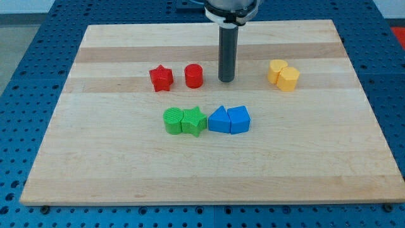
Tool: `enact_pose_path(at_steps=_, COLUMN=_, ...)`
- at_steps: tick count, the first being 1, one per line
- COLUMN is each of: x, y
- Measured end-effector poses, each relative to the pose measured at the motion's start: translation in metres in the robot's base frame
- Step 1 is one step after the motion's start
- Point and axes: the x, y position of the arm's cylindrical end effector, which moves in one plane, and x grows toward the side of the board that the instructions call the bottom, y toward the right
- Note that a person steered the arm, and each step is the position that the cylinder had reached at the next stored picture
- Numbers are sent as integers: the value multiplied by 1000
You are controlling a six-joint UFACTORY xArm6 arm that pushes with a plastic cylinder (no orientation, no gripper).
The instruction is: Move the arm to the red circle
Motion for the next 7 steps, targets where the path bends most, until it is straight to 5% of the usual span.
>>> enact_pose_path(at_steps=7, x=-23, y=-1)
